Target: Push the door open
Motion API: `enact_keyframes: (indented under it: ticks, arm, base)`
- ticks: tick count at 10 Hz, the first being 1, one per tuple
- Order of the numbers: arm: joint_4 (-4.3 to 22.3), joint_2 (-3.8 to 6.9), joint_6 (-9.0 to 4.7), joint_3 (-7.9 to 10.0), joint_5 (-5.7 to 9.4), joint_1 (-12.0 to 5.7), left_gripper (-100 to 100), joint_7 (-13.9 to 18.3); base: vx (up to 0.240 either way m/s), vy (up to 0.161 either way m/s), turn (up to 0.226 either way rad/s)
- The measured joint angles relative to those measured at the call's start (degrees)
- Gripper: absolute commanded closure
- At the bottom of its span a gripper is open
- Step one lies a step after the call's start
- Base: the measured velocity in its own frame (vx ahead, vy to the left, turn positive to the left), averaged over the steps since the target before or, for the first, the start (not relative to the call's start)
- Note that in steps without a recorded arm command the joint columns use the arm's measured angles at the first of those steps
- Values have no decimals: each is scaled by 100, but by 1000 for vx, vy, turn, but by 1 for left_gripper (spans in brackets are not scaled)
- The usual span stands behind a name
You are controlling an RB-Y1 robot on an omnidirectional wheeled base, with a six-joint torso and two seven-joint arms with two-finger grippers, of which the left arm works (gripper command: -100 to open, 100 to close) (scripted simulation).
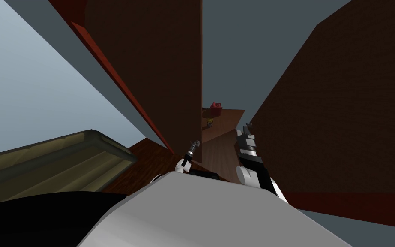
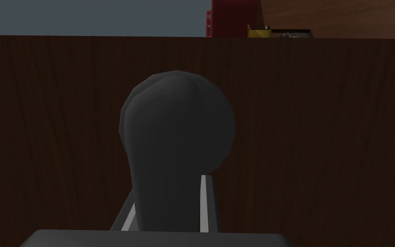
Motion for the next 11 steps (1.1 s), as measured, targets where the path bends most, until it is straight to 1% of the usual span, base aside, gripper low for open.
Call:
enact_keyframes:
  ticks: [3,4,6,7,9,10,11]
  arm:
    - [17,-14,20,3,6,24,100,-4]
    - [21,-11,24,6,8,31,100,-3]
    - [99,-8,23,59,36,57,100,-39]
    - [129,4,22,91,54,36,100,-52]
    - [58,35,46,165,93,51,100,-79]
    - [310,30,-78,250,139,-90,100,-112]
    - [146,47,-45,272,148,-4,100,-130]
  base:
    - [-12,-2,11]
    - [93,-34,26]
    - [154,-72,39]
    - [166,-75,23]
    - [186,-91,60]
    - [127,-68,23]
    - [167,-77,42]
